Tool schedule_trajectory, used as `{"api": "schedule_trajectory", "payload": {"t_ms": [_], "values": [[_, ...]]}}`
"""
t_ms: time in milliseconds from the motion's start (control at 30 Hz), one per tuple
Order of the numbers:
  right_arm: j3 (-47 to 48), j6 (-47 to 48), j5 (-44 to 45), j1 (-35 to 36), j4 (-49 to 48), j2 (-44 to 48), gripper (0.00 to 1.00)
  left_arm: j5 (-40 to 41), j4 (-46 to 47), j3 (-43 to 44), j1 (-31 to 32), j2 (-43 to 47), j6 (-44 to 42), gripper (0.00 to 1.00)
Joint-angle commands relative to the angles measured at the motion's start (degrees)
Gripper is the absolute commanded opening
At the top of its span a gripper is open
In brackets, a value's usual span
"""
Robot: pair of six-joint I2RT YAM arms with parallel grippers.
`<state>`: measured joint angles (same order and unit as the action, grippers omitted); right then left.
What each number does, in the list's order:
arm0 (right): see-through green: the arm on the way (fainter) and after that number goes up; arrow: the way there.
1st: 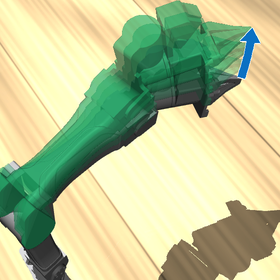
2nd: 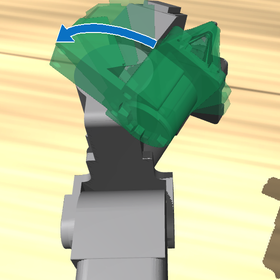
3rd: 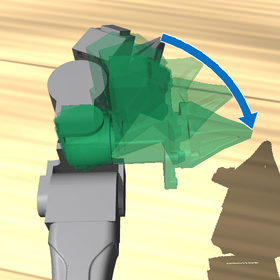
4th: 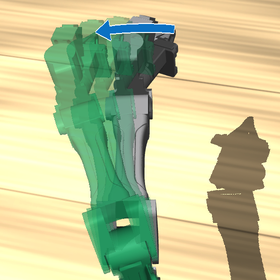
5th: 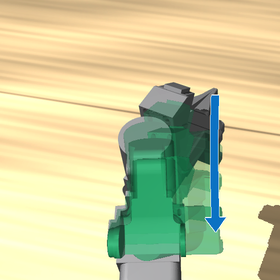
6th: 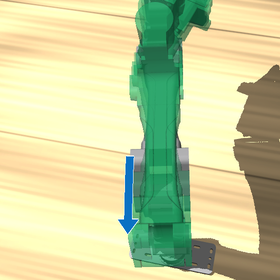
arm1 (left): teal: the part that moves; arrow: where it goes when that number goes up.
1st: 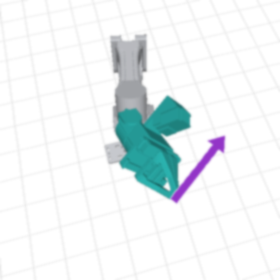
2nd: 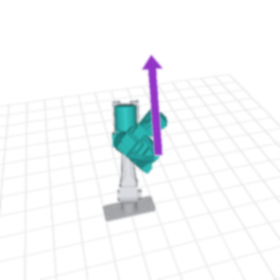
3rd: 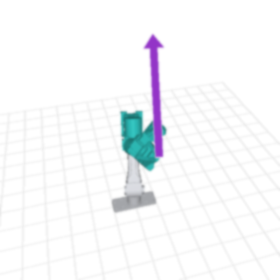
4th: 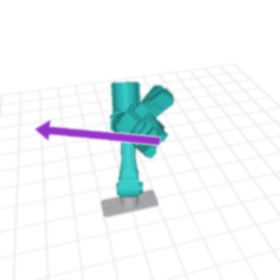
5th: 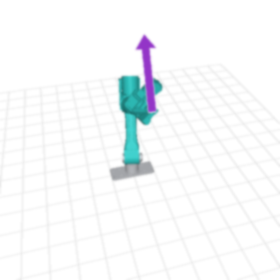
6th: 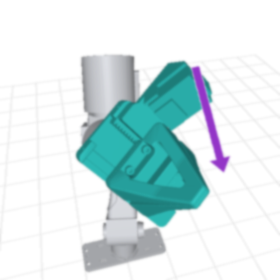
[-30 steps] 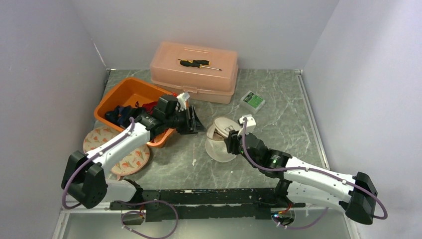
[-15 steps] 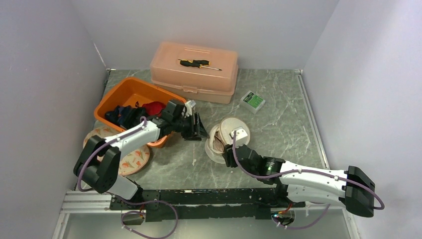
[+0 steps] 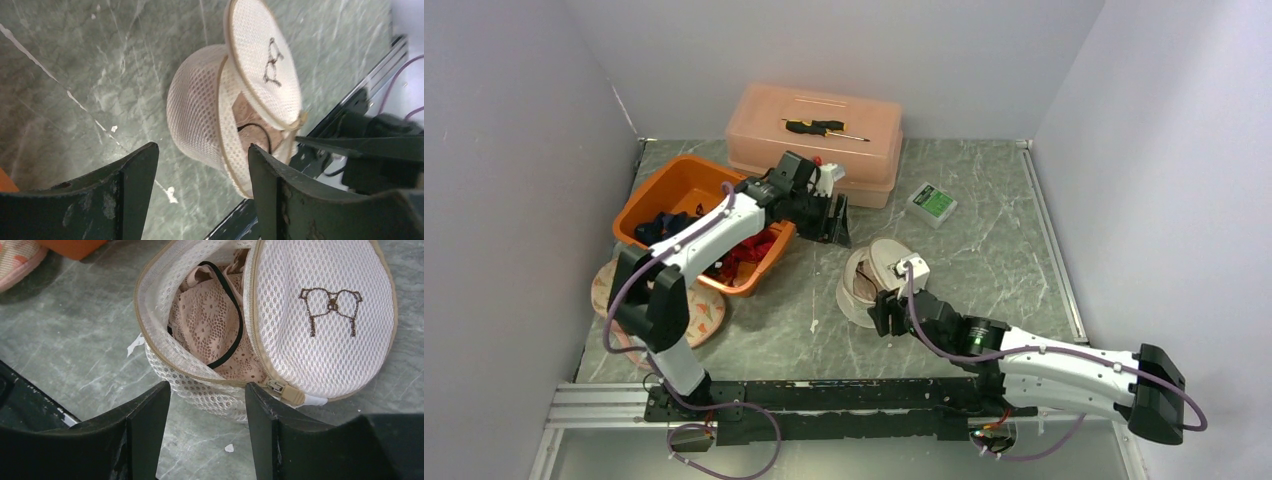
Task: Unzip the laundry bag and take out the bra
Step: Open the laundry bag at the center of the board.
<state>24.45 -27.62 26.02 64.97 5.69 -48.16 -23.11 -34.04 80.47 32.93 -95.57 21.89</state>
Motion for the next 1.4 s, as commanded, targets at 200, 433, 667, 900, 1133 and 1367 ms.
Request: {"api": "schedule_trajectory", "payload": {"t_ms": [200, 433, 667, 900, 1133, 1367], "values": [[4.03, -0.12, -1.24, 0.26, 6.34, 13.07, 0.64, -10.61, -14.51, 13.65, 0.07, -12.89, -19.73, 0.70], [2.98, -2.32, -0.98, 0.33, 8.14, 16.80, 0.66, -14.11, -12.69, 16.76, 0.41, -16.18, -20.63, 0.70], [3.23, -2.68, -0.24, 0.27, 7.70, 16.98, 0.70, -14.88, -12.93, 17.41, 2.83, -18.34, -21.19, 0.70], [4.45, -2.98, 1.02, 0.25, 8.28, 17.42, 0.71, -13.71, -13.28, 15.91, 4.35, -20.72, -21.14, 0.56], [4.15, -9.34, 7.97, 0.30, 12.87, 20.57, 0.76, -10.26, -8.01, 10.92, 4.51, -15.06, -13.83, 0.03], [2.10, -15.75, 11.24, 0.18, 13.02, 21.99, 0.78, 2.76, 9.43, -5.27, 4.50, 1.36, 6.46, 0.02]]}}
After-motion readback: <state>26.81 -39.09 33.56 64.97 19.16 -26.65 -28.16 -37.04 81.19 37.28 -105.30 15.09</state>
